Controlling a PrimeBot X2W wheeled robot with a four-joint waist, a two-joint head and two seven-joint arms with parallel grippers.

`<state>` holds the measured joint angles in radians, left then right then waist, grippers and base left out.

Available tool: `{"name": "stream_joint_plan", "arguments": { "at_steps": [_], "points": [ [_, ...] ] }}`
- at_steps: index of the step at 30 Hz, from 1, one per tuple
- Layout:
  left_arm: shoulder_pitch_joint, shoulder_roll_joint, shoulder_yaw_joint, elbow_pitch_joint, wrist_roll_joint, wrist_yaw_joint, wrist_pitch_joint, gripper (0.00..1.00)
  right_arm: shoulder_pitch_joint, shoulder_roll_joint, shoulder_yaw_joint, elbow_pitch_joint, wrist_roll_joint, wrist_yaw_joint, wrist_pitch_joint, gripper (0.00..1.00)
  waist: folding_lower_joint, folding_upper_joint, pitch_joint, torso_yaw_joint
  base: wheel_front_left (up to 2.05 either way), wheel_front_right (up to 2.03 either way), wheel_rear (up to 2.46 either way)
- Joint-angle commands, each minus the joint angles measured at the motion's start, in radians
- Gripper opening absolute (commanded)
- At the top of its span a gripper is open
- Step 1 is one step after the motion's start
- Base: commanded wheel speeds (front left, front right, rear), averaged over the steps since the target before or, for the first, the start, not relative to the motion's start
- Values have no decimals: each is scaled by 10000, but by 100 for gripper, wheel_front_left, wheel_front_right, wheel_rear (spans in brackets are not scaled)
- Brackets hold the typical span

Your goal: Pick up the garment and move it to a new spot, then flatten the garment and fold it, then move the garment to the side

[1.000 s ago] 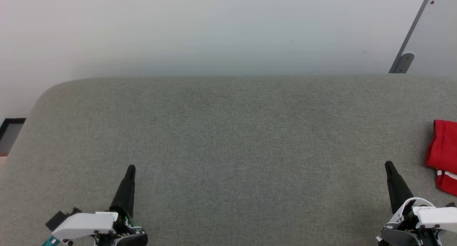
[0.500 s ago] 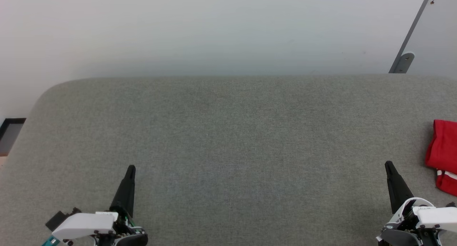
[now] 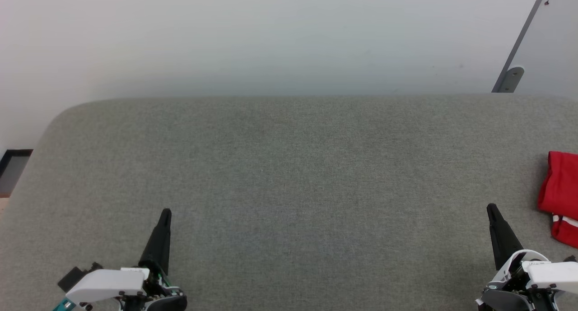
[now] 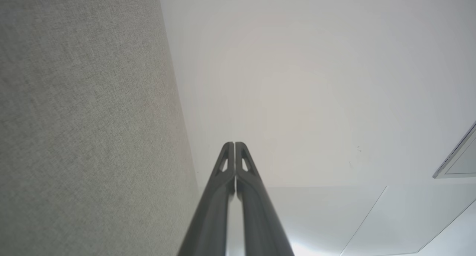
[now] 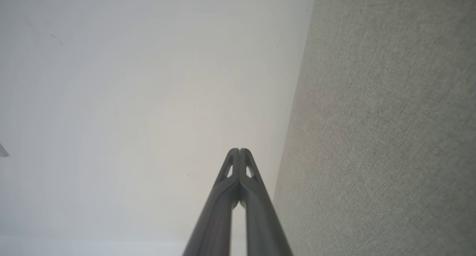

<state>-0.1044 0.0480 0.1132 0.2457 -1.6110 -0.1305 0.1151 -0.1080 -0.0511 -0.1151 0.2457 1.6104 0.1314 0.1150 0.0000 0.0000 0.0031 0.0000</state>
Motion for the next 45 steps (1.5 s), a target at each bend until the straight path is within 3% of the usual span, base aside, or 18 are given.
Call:
{"name": "stream_joint_plan", "arguments": {
  "at_steps": [1,45],
  "points": [
    [-97,4,19,-16,-38,-4,13,0,-14,32,7,-28,49,-14,18,0,0,0,0,0,0,0,0],
    [-97,4,18,-16,-39,-4,12,0,-14,32,8,-28,50,-14,17,0,0,0,0,0,0,0,0]
  ]
}}
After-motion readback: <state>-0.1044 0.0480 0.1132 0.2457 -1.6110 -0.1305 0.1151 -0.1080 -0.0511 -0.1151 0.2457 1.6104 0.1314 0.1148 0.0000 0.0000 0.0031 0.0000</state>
